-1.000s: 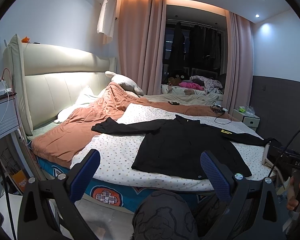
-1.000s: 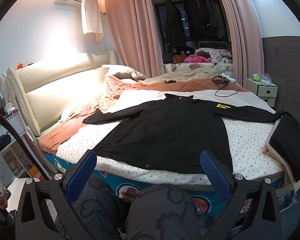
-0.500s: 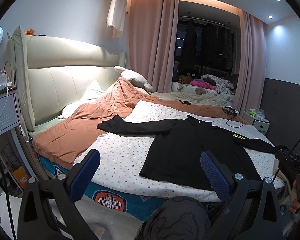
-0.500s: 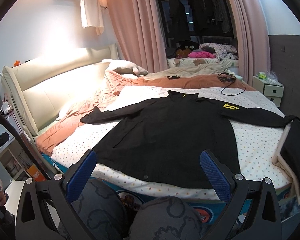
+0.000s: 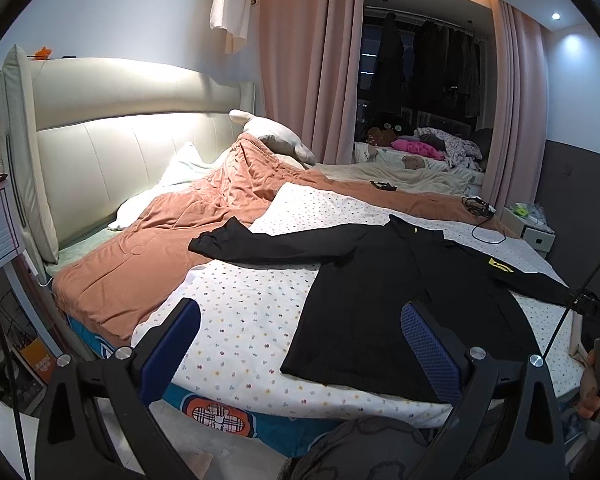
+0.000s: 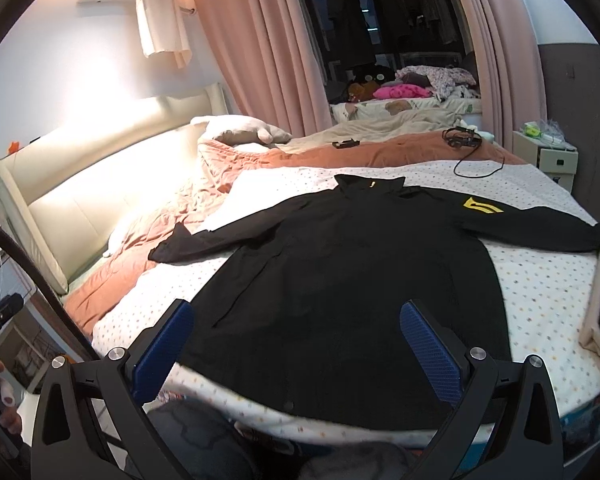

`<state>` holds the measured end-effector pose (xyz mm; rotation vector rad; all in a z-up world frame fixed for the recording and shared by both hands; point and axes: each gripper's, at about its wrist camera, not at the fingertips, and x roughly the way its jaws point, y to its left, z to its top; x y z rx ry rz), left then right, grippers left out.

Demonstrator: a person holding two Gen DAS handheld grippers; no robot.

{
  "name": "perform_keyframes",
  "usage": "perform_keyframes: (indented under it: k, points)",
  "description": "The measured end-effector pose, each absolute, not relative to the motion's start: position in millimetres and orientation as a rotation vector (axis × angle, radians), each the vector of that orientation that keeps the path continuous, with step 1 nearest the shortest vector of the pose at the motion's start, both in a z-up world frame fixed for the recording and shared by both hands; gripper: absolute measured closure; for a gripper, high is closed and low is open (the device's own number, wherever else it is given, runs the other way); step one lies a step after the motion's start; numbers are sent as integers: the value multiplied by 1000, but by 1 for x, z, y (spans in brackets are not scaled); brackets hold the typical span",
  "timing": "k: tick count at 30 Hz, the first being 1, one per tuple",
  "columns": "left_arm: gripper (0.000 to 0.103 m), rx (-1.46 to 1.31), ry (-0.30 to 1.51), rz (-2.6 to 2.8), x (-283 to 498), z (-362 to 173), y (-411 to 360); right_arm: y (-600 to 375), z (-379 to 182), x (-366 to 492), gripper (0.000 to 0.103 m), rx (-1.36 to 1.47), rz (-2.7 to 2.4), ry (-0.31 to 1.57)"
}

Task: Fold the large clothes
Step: 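Move both tools down toward the black jacket's sleeves and body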

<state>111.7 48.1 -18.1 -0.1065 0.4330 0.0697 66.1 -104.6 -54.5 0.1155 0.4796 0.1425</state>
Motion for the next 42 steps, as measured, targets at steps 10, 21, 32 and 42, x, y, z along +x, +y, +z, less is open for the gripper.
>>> perform_keyframes:
  k: [10,21,32,42]
  points:
    - [0,-84,474,100,185,-26,54,-100,-56,147,0,152,148,489]
    - [0,-98,551,94,264,-41,69,-91,-63,238,0,201,114,507]
    - [0,-186,626,93,350,-67,107,-73,-73,331,0,271,79,541]
    - [0,-302,677,89,432,-99,160,-47,-93,431,0,246,95,619]
